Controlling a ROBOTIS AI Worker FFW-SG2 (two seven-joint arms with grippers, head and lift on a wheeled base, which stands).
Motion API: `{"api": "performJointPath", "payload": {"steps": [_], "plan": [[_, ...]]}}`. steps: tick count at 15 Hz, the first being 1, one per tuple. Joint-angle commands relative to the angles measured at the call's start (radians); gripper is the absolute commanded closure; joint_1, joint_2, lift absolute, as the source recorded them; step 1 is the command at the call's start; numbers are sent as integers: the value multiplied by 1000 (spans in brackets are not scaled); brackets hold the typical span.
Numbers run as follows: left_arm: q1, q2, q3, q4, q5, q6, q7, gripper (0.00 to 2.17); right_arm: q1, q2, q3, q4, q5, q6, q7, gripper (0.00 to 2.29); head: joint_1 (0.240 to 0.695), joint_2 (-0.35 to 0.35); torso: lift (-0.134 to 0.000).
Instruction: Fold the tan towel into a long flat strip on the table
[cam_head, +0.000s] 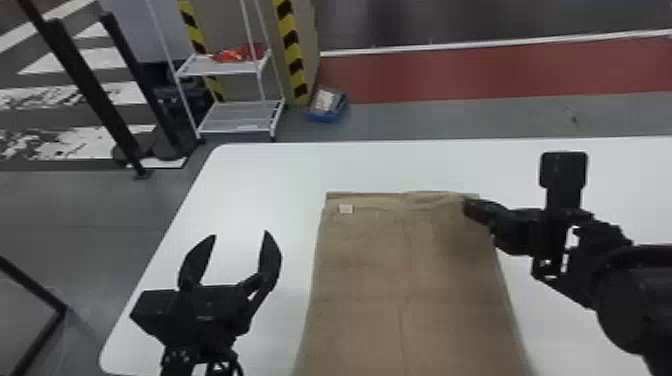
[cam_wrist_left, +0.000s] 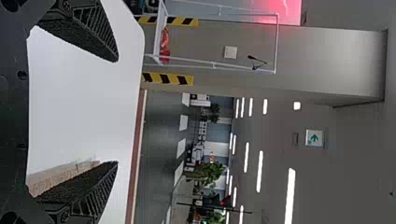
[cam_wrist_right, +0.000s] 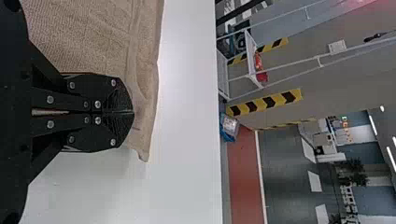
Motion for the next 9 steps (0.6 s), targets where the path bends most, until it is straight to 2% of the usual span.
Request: {"api": "performJointPath", "payload": {"steps": [1, 5, 9], "plan": [[-1, 0, 0, 0, -1, 0, 0, 93, -4, 0, 1, 0, 9, 9, -1, 1291, 695, 180, -123], [1, 0, 0, 0, 0, 0, 0, 93, 12, 0, -37, -4, 5, 39, -4, 1295, 695, 175, -123], [1, 0, 0, 3, 0, 0, 0, 93, 35, 0, -138, -32, -21, 36, -28, 1295, 695, 143, -123]]}}
